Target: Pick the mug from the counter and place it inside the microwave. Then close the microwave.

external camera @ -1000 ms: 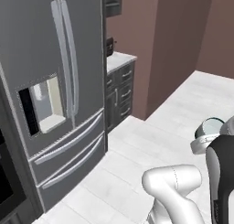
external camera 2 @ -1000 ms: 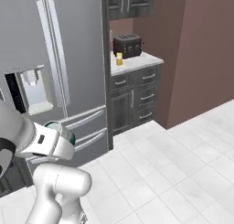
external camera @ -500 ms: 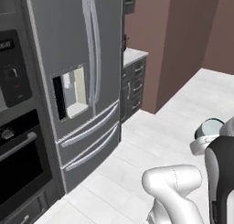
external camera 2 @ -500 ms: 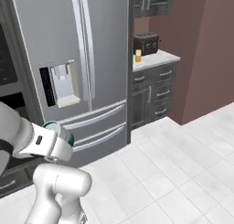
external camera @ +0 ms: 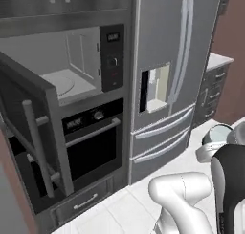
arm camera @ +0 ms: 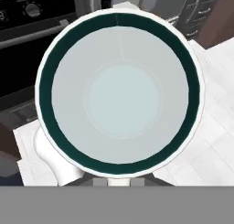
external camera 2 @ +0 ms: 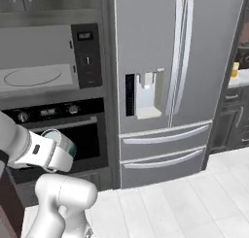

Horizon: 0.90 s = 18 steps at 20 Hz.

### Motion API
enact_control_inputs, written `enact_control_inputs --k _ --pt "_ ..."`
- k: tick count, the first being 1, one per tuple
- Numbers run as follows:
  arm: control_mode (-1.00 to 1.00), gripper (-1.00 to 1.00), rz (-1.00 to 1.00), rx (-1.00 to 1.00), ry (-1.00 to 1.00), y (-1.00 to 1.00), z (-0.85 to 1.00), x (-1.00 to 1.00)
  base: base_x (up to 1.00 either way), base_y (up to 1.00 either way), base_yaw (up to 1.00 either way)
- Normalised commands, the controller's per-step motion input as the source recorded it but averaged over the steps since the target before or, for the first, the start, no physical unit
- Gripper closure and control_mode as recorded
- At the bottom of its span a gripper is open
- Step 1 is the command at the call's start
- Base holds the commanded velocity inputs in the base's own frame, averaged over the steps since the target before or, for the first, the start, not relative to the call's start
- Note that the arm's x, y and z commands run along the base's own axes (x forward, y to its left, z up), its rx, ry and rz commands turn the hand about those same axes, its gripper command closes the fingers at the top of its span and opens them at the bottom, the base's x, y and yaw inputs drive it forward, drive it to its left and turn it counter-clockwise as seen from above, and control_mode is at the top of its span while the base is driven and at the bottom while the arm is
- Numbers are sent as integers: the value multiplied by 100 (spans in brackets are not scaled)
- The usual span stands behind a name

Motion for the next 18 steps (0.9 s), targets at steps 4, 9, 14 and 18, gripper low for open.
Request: enact_control_inputs --k 4,9,14,18 --pt "100 100 0 0 0 0 0 0 0 84 68" --pt "100 100 0 0 0 0 0 0 6 -5 19" --pt "100 100 0 0 0 0 0 0 35 -48 10" --pt "100 100 0 0 0 0 0 0 39 -14 18"
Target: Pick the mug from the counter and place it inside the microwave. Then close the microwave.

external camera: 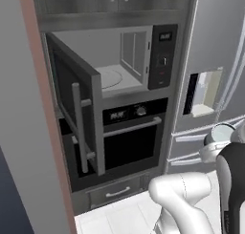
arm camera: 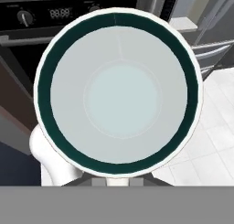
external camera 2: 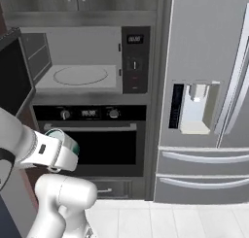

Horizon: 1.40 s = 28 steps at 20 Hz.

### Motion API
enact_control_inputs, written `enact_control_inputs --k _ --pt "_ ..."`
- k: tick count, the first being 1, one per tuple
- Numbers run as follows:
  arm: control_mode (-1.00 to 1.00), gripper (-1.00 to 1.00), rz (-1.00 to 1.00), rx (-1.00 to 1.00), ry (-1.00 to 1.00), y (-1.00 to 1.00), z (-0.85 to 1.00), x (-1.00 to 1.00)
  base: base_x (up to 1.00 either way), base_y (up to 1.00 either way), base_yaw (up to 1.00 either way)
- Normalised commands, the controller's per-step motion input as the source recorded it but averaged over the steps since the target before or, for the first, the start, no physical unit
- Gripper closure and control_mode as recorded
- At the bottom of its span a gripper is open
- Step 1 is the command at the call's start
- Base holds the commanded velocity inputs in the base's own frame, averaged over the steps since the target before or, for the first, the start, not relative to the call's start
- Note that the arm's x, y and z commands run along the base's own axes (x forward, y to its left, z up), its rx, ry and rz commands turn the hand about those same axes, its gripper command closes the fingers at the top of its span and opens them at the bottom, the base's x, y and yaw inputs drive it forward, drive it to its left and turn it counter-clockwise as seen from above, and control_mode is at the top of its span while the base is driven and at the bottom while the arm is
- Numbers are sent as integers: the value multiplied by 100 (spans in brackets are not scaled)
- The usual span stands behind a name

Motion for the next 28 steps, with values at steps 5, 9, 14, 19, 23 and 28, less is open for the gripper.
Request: enact_control_inputs --k 5,9,14,19,23,28 --pt "100 100 0 0 0 0 0 0 57 0 25" --pt "100 100 0 0 0 0 0 0 56 0 22" --pt "100 100 0 0 0 0 0 0 35 0 17" --pt "100 100 0 0 0 0 0 0 -7 0 16" --pt "100 100 0 0 0 0 0 0 -22 0 19" --pt "100 100 0 0 0 0 0 0 0 0 19"
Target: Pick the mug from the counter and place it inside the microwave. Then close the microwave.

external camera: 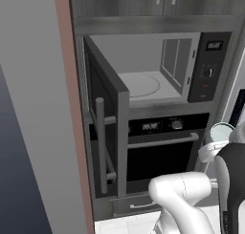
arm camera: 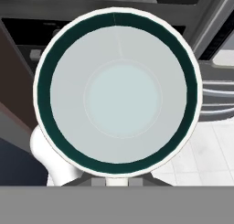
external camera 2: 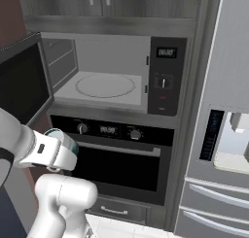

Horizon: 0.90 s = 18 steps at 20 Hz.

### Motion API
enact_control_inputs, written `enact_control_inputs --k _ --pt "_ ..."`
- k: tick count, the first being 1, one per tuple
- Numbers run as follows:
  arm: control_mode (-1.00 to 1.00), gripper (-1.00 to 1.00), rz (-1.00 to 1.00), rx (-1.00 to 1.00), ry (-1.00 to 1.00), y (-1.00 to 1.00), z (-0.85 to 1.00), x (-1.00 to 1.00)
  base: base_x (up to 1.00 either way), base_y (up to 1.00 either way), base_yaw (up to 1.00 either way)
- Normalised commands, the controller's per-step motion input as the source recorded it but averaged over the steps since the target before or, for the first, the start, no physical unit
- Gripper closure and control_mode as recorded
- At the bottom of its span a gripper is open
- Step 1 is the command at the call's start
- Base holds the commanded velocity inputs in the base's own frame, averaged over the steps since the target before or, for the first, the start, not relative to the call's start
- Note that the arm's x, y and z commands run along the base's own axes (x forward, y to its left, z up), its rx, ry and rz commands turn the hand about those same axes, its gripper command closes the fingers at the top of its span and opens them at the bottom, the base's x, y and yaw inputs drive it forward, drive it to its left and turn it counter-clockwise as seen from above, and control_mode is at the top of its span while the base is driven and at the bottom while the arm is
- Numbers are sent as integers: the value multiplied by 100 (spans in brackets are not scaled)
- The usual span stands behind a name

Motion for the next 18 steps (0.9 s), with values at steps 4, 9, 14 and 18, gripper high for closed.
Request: enact_control_inputs --k 4,9,14,18 --pt "100 100 0 0 0 0 0 0 0 1 0" --pt "100 100 0 0 0 0 0 0 0 0 0" --pt "100 100 0 0 0 0 0 0 0 0 0" --pt "100 100 0 0 0 0 0 0 0 0 0"
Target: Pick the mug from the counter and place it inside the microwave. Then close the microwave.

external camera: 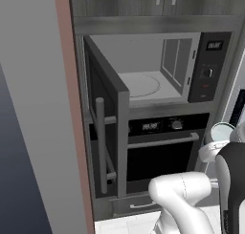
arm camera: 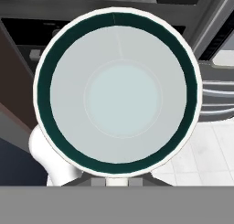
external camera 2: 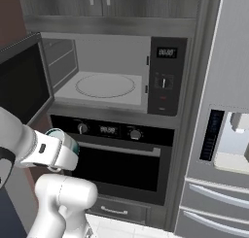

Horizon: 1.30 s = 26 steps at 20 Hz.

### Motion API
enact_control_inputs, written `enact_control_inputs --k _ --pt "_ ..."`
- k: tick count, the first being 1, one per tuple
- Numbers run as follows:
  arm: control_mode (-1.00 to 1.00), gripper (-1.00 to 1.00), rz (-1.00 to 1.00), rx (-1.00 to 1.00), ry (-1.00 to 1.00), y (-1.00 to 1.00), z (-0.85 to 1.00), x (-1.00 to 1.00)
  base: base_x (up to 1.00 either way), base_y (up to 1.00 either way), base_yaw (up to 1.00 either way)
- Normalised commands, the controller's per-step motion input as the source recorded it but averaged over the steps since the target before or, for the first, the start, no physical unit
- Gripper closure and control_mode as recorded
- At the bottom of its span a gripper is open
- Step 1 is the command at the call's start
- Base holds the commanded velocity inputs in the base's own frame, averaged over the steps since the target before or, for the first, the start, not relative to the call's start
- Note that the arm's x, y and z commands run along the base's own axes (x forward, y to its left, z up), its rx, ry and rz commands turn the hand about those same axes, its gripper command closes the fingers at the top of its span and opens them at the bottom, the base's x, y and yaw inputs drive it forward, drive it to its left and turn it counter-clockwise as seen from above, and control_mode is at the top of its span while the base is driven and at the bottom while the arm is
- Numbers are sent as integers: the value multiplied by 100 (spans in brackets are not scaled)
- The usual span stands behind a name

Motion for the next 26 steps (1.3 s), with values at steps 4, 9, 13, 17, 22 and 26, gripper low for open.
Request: enact_control_inputs --k 4,9,13,17,22,26 --pt "100 100 0 0 0 0 0 0 0 0 0" --pt "100 100 0 0 0 0 0 0 0 0 0" --pt "-100 100 0 0 0 0 0 0 0 0 0" --pt "-100 100 1 0 0 0 0 0 0 0 0" --pt "-100 100 27 0 -20 14 0 7 0 0 0" --pt "-100 100 38 0 -31 41 0 27 0 0 0"
